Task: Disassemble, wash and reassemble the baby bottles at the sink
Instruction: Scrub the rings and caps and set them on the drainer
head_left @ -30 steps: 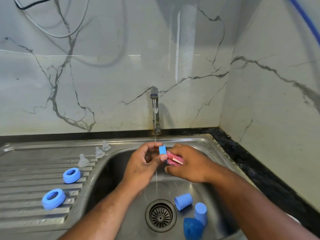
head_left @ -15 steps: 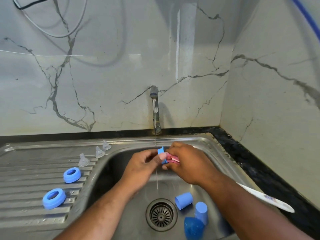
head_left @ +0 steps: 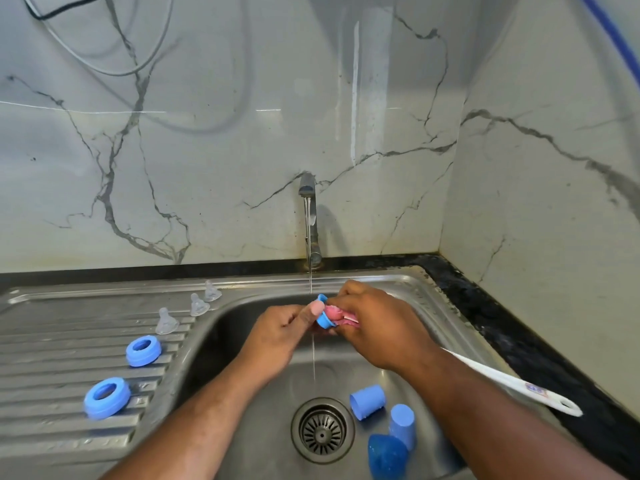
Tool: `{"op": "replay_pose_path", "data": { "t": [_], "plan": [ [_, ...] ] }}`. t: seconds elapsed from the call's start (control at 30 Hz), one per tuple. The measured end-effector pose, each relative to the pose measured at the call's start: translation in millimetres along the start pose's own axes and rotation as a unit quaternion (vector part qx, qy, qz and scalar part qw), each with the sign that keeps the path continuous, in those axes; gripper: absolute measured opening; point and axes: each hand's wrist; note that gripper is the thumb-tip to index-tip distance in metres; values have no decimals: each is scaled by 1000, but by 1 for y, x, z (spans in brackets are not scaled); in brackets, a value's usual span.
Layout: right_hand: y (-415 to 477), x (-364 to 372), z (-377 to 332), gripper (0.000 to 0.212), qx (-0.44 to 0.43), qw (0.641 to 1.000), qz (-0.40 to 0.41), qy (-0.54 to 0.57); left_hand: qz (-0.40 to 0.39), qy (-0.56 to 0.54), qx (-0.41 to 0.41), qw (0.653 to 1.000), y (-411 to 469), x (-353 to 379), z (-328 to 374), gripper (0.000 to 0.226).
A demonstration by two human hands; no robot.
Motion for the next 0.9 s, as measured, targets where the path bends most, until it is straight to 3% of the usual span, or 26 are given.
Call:
{"op": "replay_pose_path", "data": {
  "t": [0.07, 0.2, 0.3, 0.43, 0.53, 0.63, 0.77, 0.83, 0.9],
  "plan": [
    [2, 3, 2, 17, 36, 998, -13, 48, 46, 72, 23, 996, -1, 2, 0, 30],
    [2, 5, 5, 5, 47, 997, -16, 54, 116, 105, 44, 987, -2, 7, 1, 47],
    [1, 1, 3, 11, 20, 999, 15, 31, 66, 4, -6, 998, -2, 7, 3, 42],
    [-1, 0, 0, 28, -7, 1000, 23, -3, -21, -95, -59, 993, -4, 9, 4, 53],
    [2, 2, 3, 21, 12, 999, 11, 28, 6, -64, -13, 998, -3, 9, 1, 36],
    [5, 7, 7, 20, 44, 996, -20, 79, 57, -16, -22, 998, 2, 8, -6, 32],
    [6, 9, 20, 21, 95, 990, 12, 104, 97, -14, -111, 989, 7, 1, -33, 51],
    [5, 9, 27, 17, 112, 989, 20, 93, 95, -95, -173, 976, 9, -1, -45, 43],
    [3, 13, 33, 16, 133, 987, 3, 86, 86, -229, -263, 933, 12, -2, -47, 31]
  ]
}}
Point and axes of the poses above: each hand's wrist, its own y-axis towards the middle knuckle, its own x-axis out of the palm, z = x × y, and after that the axes turned 15 degrees about y, right-handed
